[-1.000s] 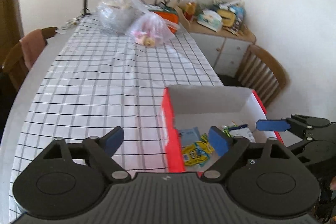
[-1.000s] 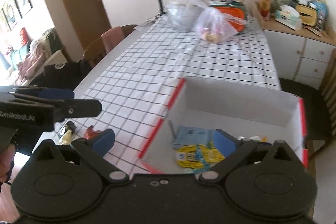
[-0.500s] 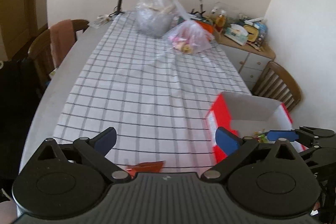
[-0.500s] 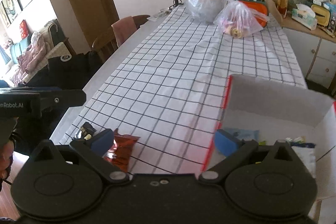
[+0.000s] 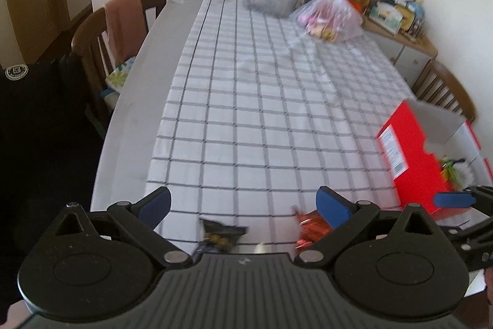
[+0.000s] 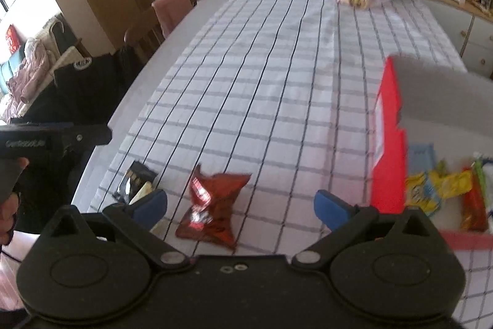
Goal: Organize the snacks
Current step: 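Withdraw both tools from the box back over the remaining snacks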
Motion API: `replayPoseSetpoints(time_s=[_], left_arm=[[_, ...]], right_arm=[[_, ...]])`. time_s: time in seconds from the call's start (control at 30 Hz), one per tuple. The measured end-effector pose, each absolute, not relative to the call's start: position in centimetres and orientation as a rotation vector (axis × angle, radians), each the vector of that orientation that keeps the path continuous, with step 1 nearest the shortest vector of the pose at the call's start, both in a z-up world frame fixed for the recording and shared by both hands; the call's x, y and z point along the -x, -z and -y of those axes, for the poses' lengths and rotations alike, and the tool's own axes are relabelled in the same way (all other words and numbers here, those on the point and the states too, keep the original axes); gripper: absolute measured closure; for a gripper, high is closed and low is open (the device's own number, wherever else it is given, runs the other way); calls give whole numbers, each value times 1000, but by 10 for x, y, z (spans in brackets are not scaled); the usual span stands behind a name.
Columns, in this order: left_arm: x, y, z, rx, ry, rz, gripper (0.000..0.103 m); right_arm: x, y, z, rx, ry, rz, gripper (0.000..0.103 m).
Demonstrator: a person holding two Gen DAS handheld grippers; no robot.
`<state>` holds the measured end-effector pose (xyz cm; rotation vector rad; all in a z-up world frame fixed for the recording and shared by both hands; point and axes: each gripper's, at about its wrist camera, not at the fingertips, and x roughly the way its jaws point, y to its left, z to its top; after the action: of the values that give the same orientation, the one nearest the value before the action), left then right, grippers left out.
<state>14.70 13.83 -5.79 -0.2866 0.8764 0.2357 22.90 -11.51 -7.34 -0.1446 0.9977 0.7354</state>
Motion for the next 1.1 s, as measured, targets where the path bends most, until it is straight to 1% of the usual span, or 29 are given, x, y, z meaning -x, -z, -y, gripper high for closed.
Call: replayPoseSetpoints(time_s=[0.3, 0.5, 0.67, 0.73, 0.8, 0.93, 0.97, 1.03, 1.1], left_arm=[[-147, 105, -164, 240, -214, -996, 2], [-146, 130, -165, 212, -191, -1049, 3], [-146, 140, -160, 196, -177, -1056, 3], [-147, 143, -158, 187, -182, -1057, 3], [-148, 145, -157, 192, -181, -1060, 7], [-150, 148, -154, 179, -171, -1061, 10], [-150, 149, -154, 178, -172, -1063, 11], [-152, 150, -154, 180, -170, -1066, 14], [-153, 151, -154, 177, -168, -1070, 17]], right_arm=[[-204, 117, 90, 170, -705, -1158, 4], [-193, 131, 78, 195, -726, -1211, 4], [-187, 145, 71, 230, -746, -1241, 8], [-185, 149, 69, 260, -746, -1239, 11], [-183, 154, 67, 269, -755, -1247, 13], [-176, 160, 60, 325, -763, -1219, 24], [-175, 160, 58, 338, -763, -1209, 24], [-173, 162, 55, 357, -775, -1204, 29], [-169, 163, 52, 378, -781, -1195, 29]])
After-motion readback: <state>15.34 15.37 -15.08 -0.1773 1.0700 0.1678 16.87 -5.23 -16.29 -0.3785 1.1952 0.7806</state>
